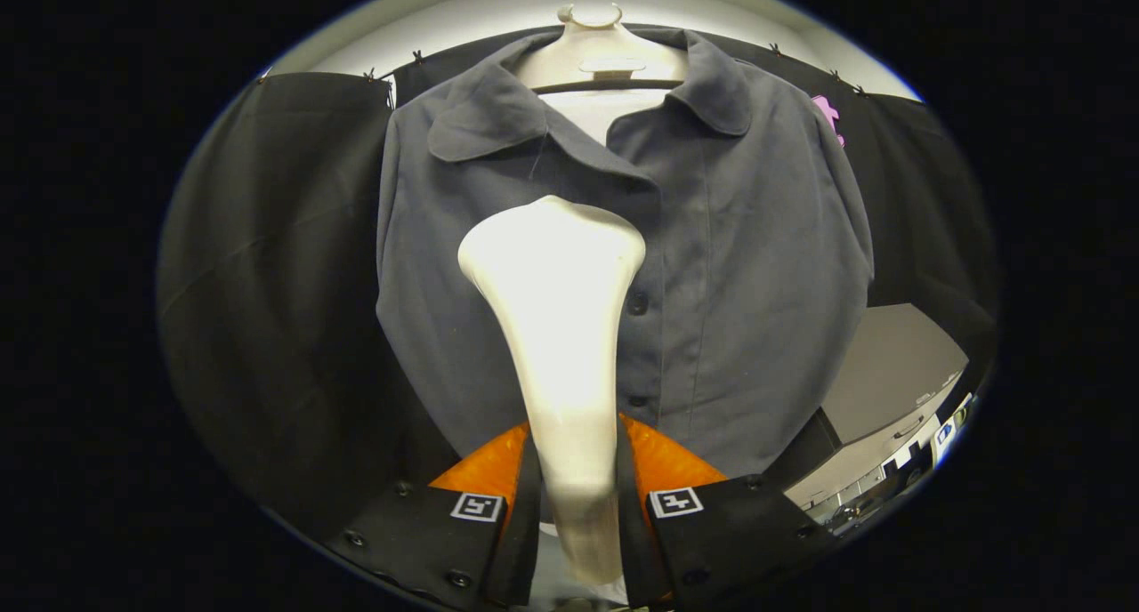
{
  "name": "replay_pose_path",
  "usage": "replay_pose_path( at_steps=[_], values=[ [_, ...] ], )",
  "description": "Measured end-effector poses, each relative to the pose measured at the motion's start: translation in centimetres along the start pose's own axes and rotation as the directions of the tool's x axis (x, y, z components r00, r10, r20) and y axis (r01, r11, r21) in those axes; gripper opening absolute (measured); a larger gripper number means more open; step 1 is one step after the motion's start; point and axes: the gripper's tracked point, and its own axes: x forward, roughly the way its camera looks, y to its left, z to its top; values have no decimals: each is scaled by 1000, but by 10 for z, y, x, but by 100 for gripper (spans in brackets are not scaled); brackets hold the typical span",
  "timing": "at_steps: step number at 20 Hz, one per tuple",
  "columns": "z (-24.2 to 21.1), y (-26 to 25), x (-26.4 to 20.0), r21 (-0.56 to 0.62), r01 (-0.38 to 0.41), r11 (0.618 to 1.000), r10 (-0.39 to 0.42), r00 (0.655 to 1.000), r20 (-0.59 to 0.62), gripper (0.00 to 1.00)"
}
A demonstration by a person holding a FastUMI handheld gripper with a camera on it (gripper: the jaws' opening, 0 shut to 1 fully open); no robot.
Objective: Iron the clothes twice with a garment steamer, once on the left side and once on the right side.
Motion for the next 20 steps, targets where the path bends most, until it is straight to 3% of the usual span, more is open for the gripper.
replay_pose_path(
  at_steps=[6, 20],
  values=[
    [-21, 3, 12, -2, -17, 1000, 17, 999, -44, 46],
    [-118, 2, 40, -17, -27, 999, 23, 976, -216, 46]
  ],
)
